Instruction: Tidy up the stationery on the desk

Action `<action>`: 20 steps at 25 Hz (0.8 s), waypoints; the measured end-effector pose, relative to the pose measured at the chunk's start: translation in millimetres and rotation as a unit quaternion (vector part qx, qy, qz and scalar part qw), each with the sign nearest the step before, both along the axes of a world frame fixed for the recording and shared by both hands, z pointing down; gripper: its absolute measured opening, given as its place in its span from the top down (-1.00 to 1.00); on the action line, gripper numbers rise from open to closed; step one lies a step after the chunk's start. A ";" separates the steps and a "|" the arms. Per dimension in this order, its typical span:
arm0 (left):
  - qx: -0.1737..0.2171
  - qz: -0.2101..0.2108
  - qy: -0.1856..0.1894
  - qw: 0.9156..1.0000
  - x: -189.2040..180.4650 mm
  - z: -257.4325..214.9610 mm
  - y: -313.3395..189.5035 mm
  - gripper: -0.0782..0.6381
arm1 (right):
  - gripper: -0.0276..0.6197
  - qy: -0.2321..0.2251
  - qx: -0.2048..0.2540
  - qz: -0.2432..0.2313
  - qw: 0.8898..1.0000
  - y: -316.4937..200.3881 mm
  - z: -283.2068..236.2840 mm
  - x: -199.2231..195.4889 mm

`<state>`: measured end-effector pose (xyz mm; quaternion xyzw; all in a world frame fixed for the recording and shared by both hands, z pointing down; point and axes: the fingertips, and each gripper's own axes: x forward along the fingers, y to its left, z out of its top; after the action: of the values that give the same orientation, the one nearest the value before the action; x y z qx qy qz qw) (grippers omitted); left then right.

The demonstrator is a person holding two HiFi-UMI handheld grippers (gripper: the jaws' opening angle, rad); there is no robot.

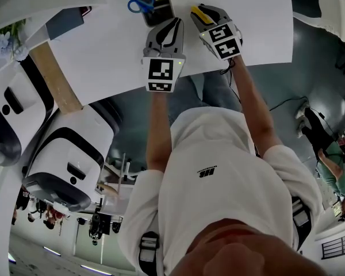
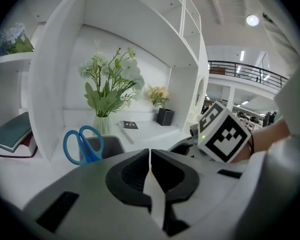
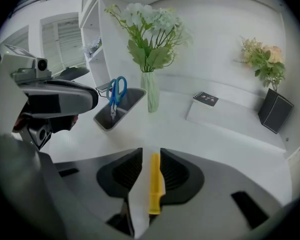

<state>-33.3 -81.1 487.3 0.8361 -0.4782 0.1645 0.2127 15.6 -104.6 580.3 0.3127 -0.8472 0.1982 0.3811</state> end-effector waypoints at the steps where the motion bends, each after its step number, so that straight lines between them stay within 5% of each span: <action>1: -0.002 0.001 0.000 1.000 1.1 1.4 -0.3 0.78 | 0.63 0.004 -0.002 -0.003 1.000 -0.1 2.8 -0.3; 20: -0.003 -0.003 0.000 1.000 0.7 -0.6 3.2 0.78 | 0.72 0.042 -0.009 -0.035 0.998 -4.3 19.7 -3.9</action>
<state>-32.6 -77.9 486.7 0.8339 -0.4805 0.1648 0.2159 11.7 -108.9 600.1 0.2880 -0.8388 0.1789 0.4260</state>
